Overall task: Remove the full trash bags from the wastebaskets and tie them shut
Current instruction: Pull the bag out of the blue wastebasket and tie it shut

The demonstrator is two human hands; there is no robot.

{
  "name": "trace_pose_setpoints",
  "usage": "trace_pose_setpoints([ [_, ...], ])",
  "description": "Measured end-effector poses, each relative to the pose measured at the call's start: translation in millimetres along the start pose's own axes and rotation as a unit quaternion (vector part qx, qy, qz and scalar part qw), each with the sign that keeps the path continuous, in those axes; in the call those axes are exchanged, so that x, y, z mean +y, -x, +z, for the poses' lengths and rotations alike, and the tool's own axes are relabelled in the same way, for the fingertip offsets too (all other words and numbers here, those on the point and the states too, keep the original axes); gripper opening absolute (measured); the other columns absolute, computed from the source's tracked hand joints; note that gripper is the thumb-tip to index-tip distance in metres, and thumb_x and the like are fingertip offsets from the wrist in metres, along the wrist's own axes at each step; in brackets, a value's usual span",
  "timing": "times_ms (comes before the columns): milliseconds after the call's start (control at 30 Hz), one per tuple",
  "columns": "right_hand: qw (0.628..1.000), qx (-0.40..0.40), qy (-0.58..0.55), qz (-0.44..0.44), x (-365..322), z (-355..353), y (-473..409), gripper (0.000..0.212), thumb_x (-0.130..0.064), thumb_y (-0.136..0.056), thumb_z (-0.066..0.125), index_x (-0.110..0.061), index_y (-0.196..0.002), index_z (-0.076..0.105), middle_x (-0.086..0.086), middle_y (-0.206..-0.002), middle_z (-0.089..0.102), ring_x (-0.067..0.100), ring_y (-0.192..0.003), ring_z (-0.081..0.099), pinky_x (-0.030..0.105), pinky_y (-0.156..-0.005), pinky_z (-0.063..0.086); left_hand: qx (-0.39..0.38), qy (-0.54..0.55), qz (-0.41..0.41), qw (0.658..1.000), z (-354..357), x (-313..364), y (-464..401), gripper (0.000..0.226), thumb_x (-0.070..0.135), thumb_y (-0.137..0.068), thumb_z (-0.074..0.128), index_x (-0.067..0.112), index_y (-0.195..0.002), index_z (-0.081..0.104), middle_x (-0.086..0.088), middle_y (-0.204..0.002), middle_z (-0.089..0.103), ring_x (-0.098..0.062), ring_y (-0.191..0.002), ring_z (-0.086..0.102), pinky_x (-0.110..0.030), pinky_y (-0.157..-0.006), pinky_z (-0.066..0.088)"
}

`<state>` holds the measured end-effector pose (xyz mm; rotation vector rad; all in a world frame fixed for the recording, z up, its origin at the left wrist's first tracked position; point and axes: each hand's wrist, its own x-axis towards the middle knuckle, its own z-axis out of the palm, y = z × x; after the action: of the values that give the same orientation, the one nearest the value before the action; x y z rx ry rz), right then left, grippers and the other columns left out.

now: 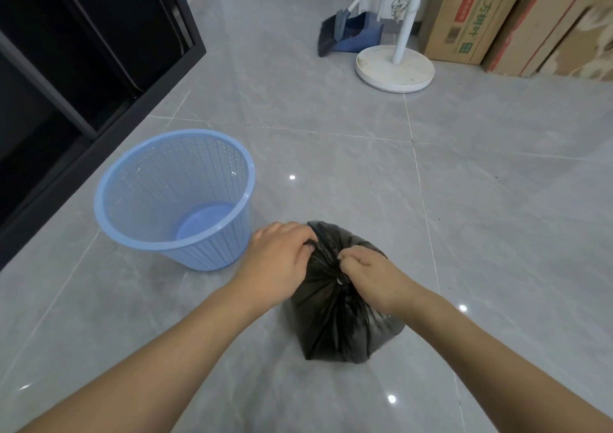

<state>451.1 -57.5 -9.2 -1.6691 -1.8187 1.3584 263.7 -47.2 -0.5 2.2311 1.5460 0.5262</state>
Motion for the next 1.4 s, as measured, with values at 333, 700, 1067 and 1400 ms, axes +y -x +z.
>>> trace_pose_setpoints([
  [333,0.87,0.062,0.43,-0.232,-0.3,0.8,4.6,0.017,-0.036,-0.082,0.046,-0.02,-0.08,0.051,-0.005,-0.082,0.048,0.017,-0.071,0.051,0.036,-0.053,0.046,0.043,0.34,-0.185,0.921,18.2,-1.8,10.2,0.021,0.011,-0.099,0.043,0.018,-0.089,0.059,0.0,-0.085,0.064,-0.009,-0.081,0.06,-0.02,-0.078,0.047],
  [700,0.844,0.235,0.433,-0.212,8.1,6.9,6.6,0.007,-0.016,-0.082,0.061,-0.011,-0.079,0.062,0.004,-0.08,0.058,0.022,-0.05,0.052,0.032,-0.034,0.039,0.047,0.375,-0.195,0.905,24.8,0.1,14.1,0.022,0.019,-0.101,0.041,0.027,-0.089,0.057,0.007,-0.08,0.067,-0.014,-0.079,0.068,-0.027,-0.072,0.053],
  [1067,0.815,0.316,0.401,-0.275,20.4,4.9,3.9,0.011,-0.003,-0.073,0.069,-0.009,-0.081,0.069,0.003,-0.064,0.059,0.025,-0.048,0.05,0.029,-0.038,0.037,0.058,0.299,-0.157,0.939,19.8,4.2,0.7,0.017,0.026,-0.098,0.045,0.028,-0.087,0.058,0.009,-0.08,0.065,-0.008,-0.08,0.062,-0.036,-0.077,0.053],
  [1400,0.804,0.291,0.369,-0.365,24.7,1.4,14.4,0.029,-0.007,-0.079,0.068,-0.015,-0.107,0.069,0.001,-0.067,0.061,0.023,-0.053,0.054,0.031,-0.042,0.044,-0.015,0.245,-0.186,0.951,20.5,-2.4,-15.5,0.017,0.031,-0.096,0.05,0.025,-0.084,0.061,0.007,-0.073,0.061,-0.011,-0.069,0.059,-0.028,-0.061,0.044],
])
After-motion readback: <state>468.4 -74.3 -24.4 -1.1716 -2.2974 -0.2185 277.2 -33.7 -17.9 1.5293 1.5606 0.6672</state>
